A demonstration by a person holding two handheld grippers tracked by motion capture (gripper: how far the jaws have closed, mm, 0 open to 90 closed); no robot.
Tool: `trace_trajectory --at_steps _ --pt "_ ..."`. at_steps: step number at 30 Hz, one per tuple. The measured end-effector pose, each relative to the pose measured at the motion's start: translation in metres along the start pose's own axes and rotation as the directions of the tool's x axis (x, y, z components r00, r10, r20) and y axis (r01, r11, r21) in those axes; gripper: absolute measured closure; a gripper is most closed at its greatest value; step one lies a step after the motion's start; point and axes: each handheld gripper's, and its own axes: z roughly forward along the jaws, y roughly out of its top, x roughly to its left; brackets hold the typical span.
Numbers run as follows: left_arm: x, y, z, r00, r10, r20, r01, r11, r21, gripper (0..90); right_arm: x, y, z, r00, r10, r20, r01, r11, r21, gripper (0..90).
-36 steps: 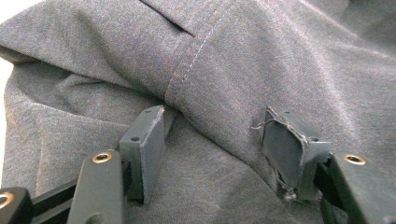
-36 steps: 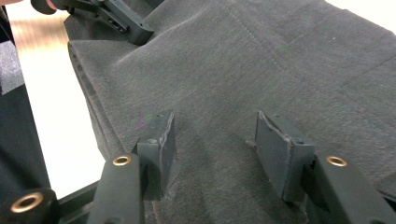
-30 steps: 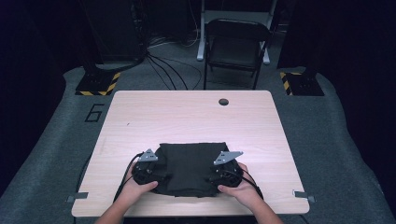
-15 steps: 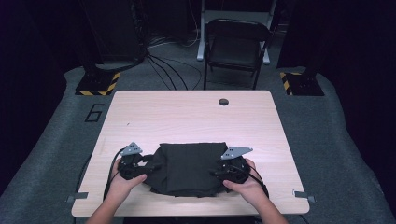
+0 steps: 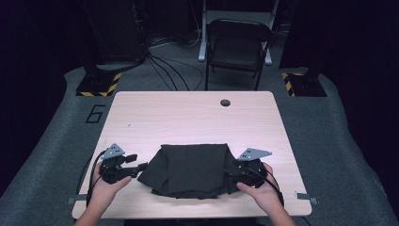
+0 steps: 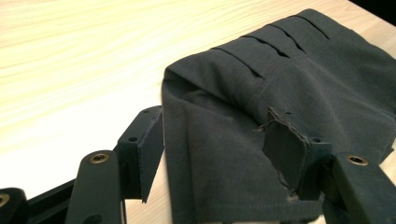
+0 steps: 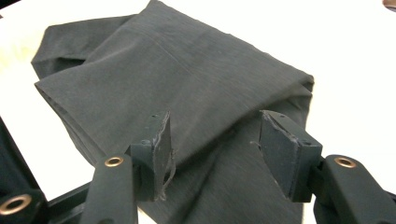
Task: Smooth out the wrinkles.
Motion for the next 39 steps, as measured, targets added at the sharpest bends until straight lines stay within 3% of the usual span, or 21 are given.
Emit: trace_trajectory --at_steps 7,12,15,16,20,31,39 --pt "0.004 -0.012 -0.005 0.9997 -0.010 -0.024 0.010 0.9998 0.018 37.3 -0.010 -0.013 -0.009 0.9986 0.039 0.037 -0.039 0.999 -0.006 41.5" --pt "0.009 -0.025 0.002 0.9984 -0.047 -0.030 0.048 0.9988 0.011 37.0 -0.019 -0.026 -0.004 0.9946 0.087 0.057 -0.085 0.996 -0.029 41.2" --pt "0.011 -0.027 0.004 0.9985 -0.042 -0.036 0.043 0.9989 0.019 37.0 -0.022 -0.030 -0.002 0.9933 0.100 0.058 -0.098 0.995 -0.030 41.2" --pt "0.012 -0.030 0.006 0.9984 -0.023 -0.051 0.025 0.9990 0.039 37.0 -0.023 -0.034 -0.001 0.9920 0.109 0.062 -0.107 0.994 -0.034 41.2" --pt "0.015 -0.035 0.009 0.9980 -0.009 -0.062 0.012 0.9984 0.055 37.0 -0.025 -0.040 0.004 0.9924 0.096 0.078 -0.095 0.995 -0.017 41.2" --pt "0.020 -0.042 0.017 0.9981 -0.021 -0.057 0.026 0.9959 0.086 37.0 -0.029 -0.049 0.018 0.9927 0.066 0.101 -0.069 0.997 0.030 41.7" --pt "0.026 -0.045 0.020 0.9967 -0.060 -0.055 0.065 0.9944 0.083 37.0 -0.035 -0.053 0.019 0.9897 0.084 0.116 -0.088 0.996 0.032 41.8"
